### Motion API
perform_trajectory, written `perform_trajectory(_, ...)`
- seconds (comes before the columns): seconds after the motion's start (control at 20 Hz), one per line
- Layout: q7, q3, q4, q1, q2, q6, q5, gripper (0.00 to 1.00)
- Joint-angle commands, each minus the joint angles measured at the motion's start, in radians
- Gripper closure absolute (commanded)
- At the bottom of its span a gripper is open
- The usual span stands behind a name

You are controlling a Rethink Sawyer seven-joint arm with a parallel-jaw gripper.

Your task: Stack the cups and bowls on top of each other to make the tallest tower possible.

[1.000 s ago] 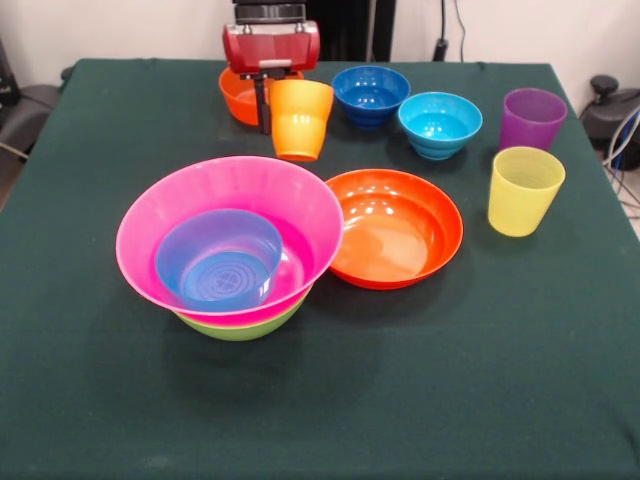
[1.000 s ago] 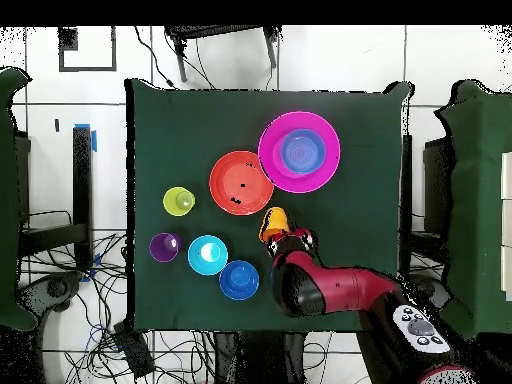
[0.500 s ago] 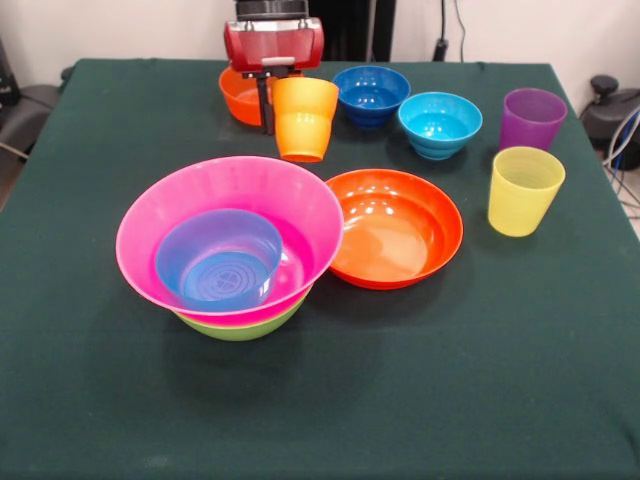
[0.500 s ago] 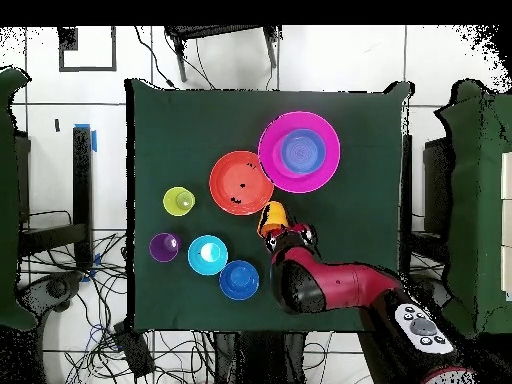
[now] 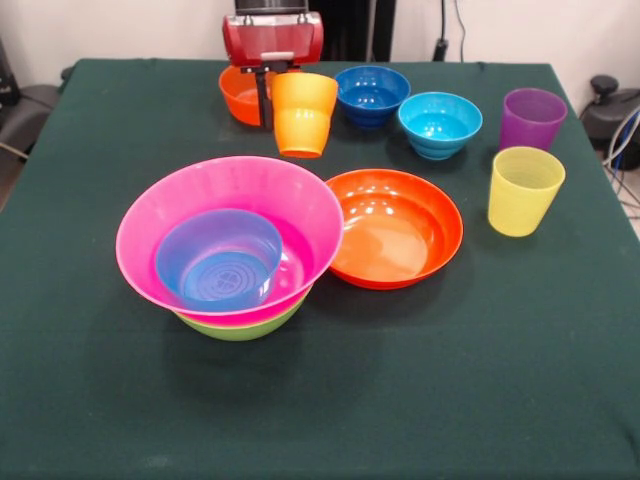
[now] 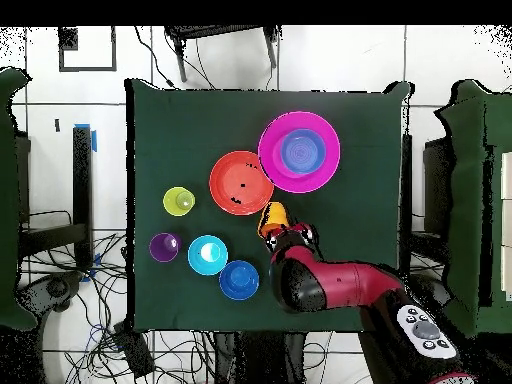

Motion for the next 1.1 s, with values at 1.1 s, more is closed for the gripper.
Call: perform_trajectory(1.1,0.080,0.147,0.032,0.023,-0.168,0.381,0.180,1.00)
